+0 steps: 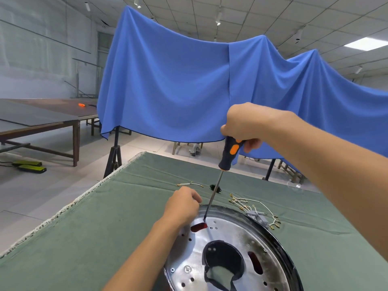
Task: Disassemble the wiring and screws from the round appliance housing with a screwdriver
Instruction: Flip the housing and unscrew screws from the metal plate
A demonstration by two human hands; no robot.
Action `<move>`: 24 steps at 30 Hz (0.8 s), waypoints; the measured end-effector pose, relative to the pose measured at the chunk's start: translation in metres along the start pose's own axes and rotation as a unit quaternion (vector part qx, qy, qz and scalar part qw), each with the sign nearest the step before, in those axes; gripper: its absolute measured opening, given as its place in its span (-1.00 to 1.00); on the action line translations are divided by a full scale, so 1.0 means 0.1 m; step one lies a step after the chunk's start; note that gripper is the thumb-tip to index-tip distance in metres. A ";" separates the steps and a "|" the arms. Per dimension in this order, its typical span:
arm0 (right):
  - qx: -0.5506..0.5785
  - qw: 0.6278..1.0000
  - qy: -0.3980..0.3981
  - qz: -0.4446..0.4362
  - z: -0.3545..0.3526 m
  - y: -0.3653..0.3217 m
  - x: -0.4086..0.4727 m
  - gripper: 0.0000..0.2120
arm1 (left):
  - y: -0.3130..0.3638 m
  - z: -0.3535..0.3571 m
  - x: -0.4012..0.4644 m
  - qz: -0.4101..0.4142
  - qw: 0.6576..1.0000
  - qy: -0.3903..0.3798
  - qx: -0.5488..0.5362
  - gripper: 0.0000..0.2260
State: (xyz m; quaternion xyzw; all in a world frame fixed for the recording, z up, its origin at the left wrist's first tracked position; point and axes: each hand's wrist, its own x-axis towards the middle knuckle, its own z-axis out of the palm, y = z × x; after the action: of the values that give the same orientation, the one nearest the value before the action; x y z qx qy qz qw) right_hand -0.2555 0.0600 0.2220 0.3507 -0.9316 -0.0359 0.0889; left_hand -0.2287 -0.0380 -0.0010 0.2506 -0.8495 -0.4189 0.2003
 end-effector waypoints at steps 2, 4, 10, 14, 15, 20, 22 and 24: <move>0.064 0.996 -0.045 -0.050 -0.05 -0.01 -0.02 -0.90 | 0.00 0.01 0.00 0.000 1.000 -0.010 0.017 -0.65; 0.139 0.987 -0.044 -0.074 -0.04 -0.01 -0.05 -0.91 | 0.01 0.01 0.00 0.000 1.000 -0.015 0.023 -0.64; -0.067 0.993 0.096 0.025 0.13 -0.02 0.02 -0.67 | 0.02 0.00 -0.01 0.010 0.999 -0.019 0.039 -0.61; 0.144 0.988 -0.025 -0.045 -0.02 0.06 0.07 -0.92 | 0.03 0.01 -0.01 0.014 0.999 -0.019 0.047 -0.62; 0.180 0.980 -0.066 -0.057 -0.07 0.08 0.05 -0.79 | 0.03 0.01 -0.02 0.015 0.998 -0.019 0.050 -0.62; 0.072 0.997 -0.024 0.007 0.03 0.09 -0.02 -0.74 | 0.03 0.02 -0.02 0.018 0.998 -0.019 0.059 -0.63; -0.091 0.993 0.058 0.047 0.10 0.07 -0.03 -0.72 | 0.03 0.02 -0.03 0.021 0.998 -0.019 0.061 -0.63; -0.103 0.991 0.078 0.027 0.11 0.06 0.01 -0.73 | 0.03 0.02 -0.03 0.023 0.998 -0.020 0.059 -0.64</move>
State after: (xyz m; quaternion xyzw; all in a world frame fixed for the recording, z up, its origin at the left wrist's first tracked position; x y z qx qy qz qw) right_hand -0.2619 0.0639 0.2116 0.3163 -0.9222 -0.1020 0.1978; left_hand -0.2283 -0.0336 0.0003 0.2339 -0.8823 -0.3680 0.1774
